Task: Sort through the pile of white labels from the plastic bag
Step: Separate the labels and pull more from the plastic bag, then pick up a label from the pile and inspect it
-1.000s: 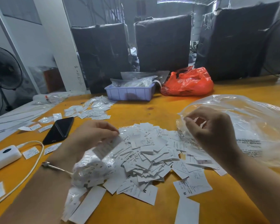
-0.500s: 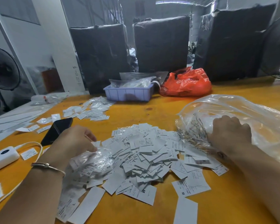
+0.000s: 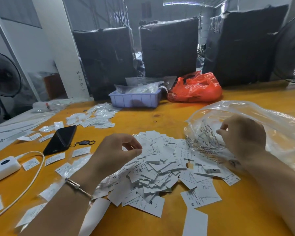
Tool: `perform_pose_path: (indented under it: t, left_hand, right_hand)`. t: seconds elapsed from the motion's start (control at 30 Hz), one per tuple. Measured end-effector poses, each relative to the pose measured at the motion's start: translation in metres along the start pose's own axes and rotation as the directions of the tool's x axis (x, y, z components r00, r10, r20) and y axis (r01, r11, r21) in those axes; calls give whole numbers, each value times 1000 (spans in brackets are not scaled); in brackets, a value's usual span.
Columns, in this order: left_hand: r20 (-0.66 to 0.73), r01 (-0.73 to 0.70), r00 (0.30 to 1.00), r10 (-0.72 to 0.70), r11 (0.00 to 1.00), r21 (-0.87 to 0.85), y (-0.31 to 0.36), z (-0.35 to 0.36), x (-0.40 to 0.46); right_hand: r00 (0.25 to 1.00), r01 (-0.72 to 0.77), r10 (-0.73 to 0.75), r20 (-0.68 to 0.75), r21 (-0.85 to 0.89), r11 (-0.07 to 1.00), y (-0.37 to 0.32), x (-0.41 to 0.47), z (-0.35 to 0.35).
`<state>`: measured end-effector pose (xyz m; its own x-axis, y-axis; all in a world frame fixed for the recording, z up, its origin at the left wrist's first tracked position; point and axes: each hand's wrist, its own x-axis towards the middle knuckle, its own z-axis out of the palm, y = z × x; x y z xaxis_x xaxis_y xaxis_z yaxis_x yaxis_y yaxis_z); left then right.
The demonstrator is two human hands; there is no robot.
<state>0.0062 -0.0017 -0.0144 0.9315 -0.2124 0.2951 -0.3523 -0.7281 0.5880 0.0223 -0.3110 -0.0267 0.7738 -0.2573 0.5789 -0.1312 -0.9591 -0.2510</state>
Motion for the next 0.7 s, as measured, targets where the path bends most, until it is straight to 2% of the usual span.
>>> perform_pose_path:
  t: [0.17,0.27,0.3,0.37,0.4,0.43,0.5,0.57,0.63,0.7]
  left_hand:
    - [30,-26,999,26,1000,-10,3,8,-1]
    - [35,-32,999,32,999,-21,4,11,-2]
    - [36,-37,999,39,999,-30,5,11,-2]
    - [39,-39,998,42,996,-75,8,13,-3]
    - [46,-39,998,44,994,-104,10,13,-3]
    - [63,-34,997,43,990,-135,12,14,-3]
    - [122,-11,992,38,977,-215,15,15,-4]
    - [195,19,980,43,952,-305,21,16,-5]
    - [257,52,965,52,922,-383,24,17,-6]
    - [277,66,959,66,894,-442,27,16,-7]
  right_hand:
    - [990,88,-59,-127,233,968,-10,-2,-5]
    - [989,122,-66,-132,488,864,-22,-8,-9]
    - [995,91,-52,-80,642,761,-26,-10,-11]
    - [991,-78,-70,116,909,409,-39,-15,-16]
    - [966,-188,-128,225,950,248,-45,-19,-18]
    - [928,-277,-211,306,948,153,-50,-22,-19]
    - [847,-346,-385,367,930,125,-59,-31,-17]
    - [795,-316,-497,347,937,148,-66,-40,-16]
    - [774,-252,-551,310,951,181,-72,-47,-16]
    - [785,-196,-550,284,957,214,-77,-51,-15]
